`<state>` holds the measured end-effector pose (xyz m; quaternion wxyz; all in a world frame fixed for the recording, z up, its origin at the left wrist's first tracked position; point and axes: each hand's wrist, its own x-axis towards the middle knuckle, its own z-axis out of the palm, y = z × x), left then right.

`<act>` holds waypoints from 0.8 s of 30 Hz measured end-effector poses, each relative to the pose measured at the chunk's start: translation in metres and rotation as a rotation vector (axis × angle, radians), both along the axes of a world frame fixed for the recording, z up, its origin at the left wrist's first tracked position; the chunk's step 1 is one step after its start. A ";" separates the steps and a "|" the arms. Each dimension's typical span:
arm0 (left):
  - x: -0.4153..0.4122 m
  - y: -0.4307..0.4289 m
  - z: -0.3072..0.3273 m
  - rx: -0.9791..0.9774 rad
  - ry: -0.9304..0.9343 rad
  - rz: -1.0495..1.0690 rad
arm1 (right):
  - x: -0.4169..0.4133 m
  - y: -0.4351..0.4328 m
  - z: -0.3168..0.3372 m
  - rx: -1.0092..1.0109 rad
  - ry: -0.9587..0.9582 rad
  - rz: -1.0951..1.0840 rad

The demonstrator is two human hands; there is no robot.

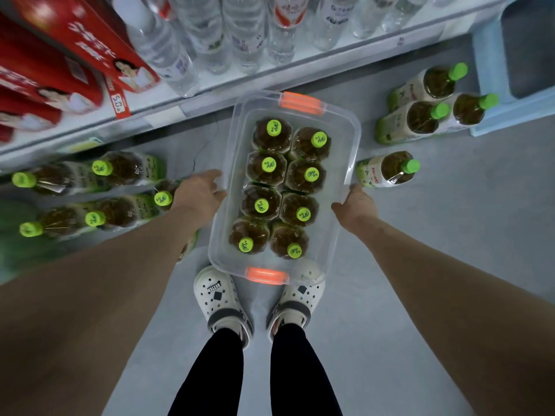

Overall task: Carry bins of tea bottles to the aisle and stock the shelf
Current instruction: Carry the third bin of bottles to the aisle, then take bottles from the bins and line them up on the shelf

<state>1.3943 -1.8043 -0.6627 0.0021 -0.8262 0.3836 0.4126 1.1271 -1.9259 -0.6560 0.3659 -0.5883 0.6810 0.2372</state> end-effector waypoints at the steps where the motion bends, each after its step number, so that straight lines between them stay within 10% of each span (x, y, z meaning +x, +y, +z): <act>1: 0.003 0.001 0.012 -0.028 0.003 -0.006 | 0.001 0.000 0.015 -0.014 -0.007 0.057; 24: 0.032 0.101 0.578 -0.504 -0.365 -0.408 | 0.104 0.033 0.562 -0.564 -0.442 1.237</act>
